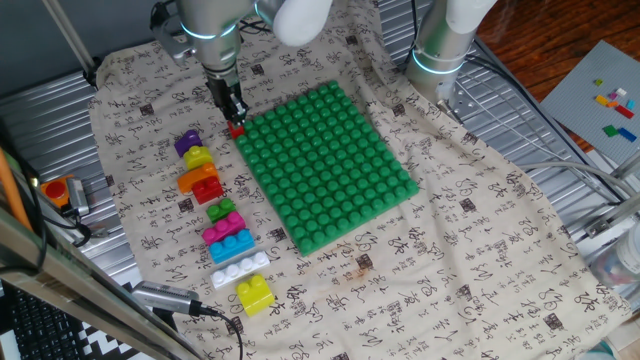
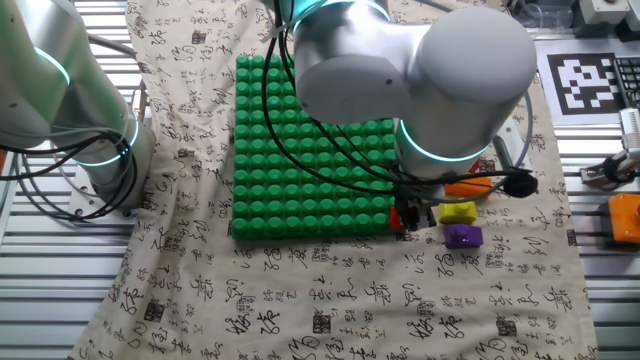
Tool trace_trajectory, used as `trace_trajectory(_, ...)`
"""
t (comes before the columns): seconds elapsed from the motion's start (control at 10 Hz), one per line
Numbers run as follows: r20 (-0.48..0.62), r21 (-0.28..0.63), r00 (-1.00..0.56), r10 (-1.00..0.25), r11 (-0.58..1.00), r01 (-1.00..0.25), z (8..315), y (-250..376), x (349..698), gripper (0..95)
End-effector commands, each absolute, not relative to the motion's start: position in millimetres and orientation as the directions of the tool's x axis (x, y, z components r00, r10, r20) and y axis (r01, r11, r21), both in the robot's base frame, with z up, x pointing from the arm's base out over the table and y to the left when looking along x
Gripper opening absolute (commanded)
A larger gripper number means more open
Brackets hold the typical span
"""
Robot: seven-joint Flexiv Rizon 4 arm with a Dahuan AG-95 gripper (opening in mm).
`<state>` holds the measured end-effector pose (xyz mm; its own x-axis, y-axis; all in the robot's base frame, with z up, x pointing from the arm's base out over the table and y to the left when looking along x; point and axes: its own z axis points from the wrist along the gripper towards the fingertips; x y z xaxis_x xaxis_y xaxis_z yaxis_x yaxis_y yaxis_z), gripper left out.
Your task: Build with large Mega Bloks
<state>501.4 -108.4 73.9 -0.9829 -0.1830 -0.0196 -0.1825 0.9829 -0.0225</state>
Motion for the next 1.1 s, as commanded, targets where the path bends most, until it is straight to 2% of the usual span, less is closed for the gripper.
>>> trace_trajectory(0.1,-0.020,-0.018,-0.983,-0.180,0.984,-0.180,73.9,-108.5,501.6,19.0)
trace_trajectory(0.2,-0.021,-0.020,-0.983,-0.180,0.984,-0.179,73.9,-108.5,501.6,19.0)
trace_trajectory(0.3,-0.020,-0.020,-0.984,-0.179,0.984,-0.179,73.9,-108.5,501.6,38.0)
trace_trajectory(0.8,-0.021,-0.019,-0.983,-0.182,0.983,-0.182,75.1,-108.4,501.5,38.0)
trace_trajectory(1.1,-0.012,-0.015,-0.982,-0.190,0.982,-0.189,104.3,-109.7,513.1,38.0)
